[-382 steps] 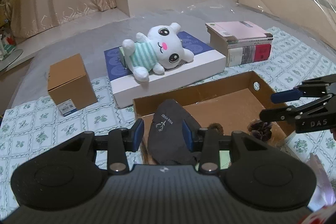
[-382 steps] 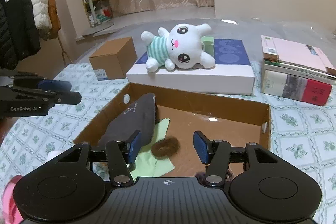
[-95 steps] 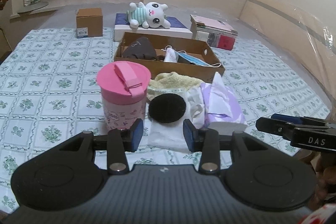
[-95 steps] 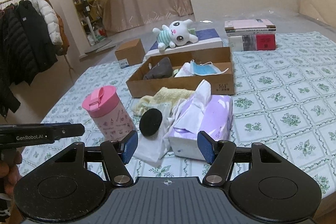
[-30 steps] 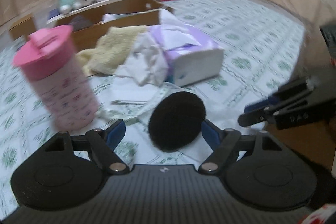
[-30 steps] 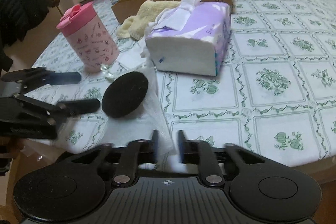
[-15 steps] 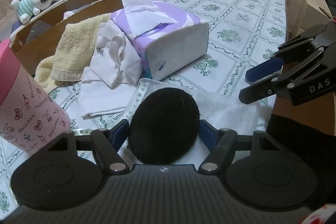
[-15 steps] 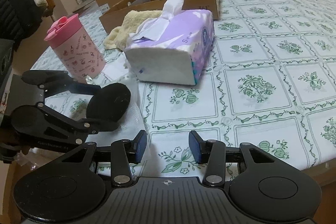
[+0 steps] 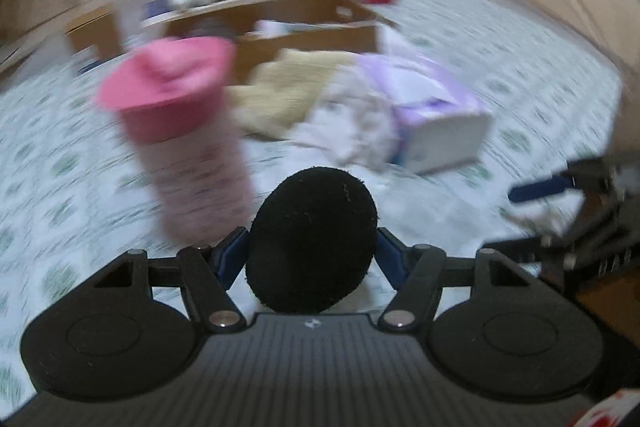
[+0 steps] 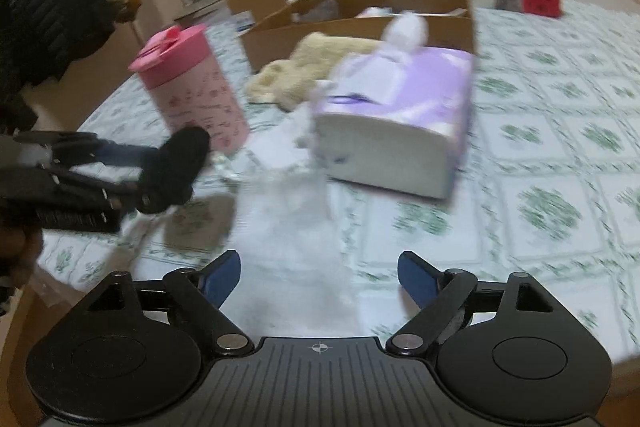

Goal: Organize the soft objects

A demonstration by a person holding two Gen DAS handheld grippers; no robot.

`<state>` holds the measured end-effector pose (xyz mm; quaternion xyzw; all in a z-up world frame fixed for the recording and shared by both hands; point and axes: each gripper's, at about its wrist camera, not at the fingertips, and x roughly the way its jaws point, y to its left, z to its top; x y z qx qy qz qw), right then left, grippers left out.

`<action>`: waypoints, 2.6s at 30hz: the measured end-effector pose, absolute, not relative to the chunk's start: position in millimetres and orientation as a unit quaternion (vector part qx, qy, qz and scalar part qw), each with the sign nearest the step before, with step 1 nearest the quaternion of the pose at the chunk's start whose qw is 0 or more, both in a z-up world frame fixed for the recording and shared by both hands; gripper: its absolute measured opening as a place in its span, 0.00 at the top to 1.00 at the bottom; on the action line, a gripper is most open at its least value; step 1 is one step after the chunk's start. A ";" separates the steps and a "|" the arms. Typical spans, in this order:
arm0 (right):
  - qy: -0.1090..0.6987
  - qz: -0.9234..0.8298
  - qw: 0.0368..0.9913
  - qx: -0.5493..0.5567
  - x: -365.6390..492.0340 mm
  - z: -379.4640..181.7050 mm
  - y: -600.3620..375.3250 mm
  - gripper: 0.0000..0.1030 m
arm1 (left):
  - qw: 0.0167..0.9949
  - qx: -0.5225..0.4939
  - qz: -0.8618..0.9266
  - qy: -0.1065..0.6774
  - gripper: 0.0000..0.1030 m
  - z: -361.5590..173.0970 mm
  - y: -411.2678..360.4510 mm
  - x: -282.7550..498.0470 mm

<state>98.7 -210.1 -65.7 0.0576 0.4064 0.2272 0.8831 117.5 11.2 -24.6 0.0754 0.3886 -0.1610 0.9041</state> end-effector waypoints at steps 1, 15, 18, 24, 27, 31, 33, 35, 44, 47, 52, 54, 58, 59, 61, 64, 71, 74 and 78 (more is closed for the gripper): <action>0.406 0.231 0.883 0.050 100.0 -66.4 -202.6 0.16 | 0.907 0.064 -0.148 0.388 0.37 -21.6 20.0 116.6; 0.398 0.235 0.876 -0.134 110.7 -99.9 -124.3 0.17 | 0.913 0.020 -0.121 0.389 0.37 -27.4 63.9 101.9; 0.394 0.234 0.878 -0.142 108.7 -96.0 -122.1 0.37 | 0.912 0.014 -0.123 0.391 0.37 -30.9 65.8 100.8; 0.391 0.224 0.880 -0.150 104.1 -87.0 -119.1 0.86 | 0.914 0.009 -0.126 0.387 0.37 -29.4 66.4 92.2; 0.383 0.222 0.885 -0.147 100.1 -80.0 -120.6 0.95 | 0.915 0.009 -0.126 0.384 0.37 -26.1 65.5 87.0; 0.366 0.222 0.894 -0.133 91.6 -64.2 -126.6 0.97 | 0.917 0.009 -0.125 0.378 0.37 -18.7 64.9 78.5; 0.356 0.220 0.900 -0.124 88.2 -54.4 -130.9 0.97 | 0.919 0.008 -0.122 0.375 0.37 -13.5 63.9 75.2; 0.348 0.218 0.905 -0.115 84.6 -44.2 -136.1 0.97 | 0.921 0.008 -0.121 0.370 0.37 -8.2 62.7 71.9; 0.315 0.205 0.922 -0.095 69.7 -8.3 -155.2 0.97 | 0.928 0.008 -0.113 0.356 0.37 14.0 52.5 64.5; 0.312 0.202 0.924 -0.087 68.1 -3.1 -159.0 0.97 | 0.929 0.009 -0.113 0.353 0.37 19.8 48.8 64.2; 0.307 0.201 0.927 -0.078 67.0 3.1 -165.5 0.97 | 0.929 0.013 -0.116 0.352 0.37 26.4 42.7 65.3; 0.304 0.201 0.928 -0.073 66.6 5.3 -168.9 0.97 | 0.929 0.015 -0.118 0.351 0.37 28.8 40.0 66.4; 0.300 0.197 0.931 -0.066 67.2 10.2 -174.8 0.97 | 0.929 0.015 -0.123 0.349 0.37 33.9 35.0 70.0; 0.298 0.196 0.932 -0.065 67.7 11.8 -176.7 0.97 | 0.929 0.015 -0.125 0.349 0.37 35.4 33.7 71.4; 0.296 0.193 0.933 -0.061 70.1 14.9 -181.1 0.97 | 0.928 0.014 -0.130 0.349 0.37 38.3 30.9 74.8; 0.293 0.189 0.936 -0.055 75.6 20.6 -188.7 0.97 | 0.927 0.011 -0.139 0.348 0.37 43.9 25.7 81.2; 0.295 0.188 0.937 -0.024 108.0 38.8 -215.1 0.97 | 0.925 0.006 -0.175 0.338 0.37 70.2 8.9 113.1; 0.293 0.184 0.938 -0.022 129.7 49.7 -227.5 0.97 | 0.923 0.013 -0.193 0.333 0.37 86.4 -0.2 137.4; 0.297 0.182 0.937 -0.014 166.8 61.7 -244.7 0.97 | 0.923 0.021 -0.196 0.329 0.37 106.2 -6.3 178.0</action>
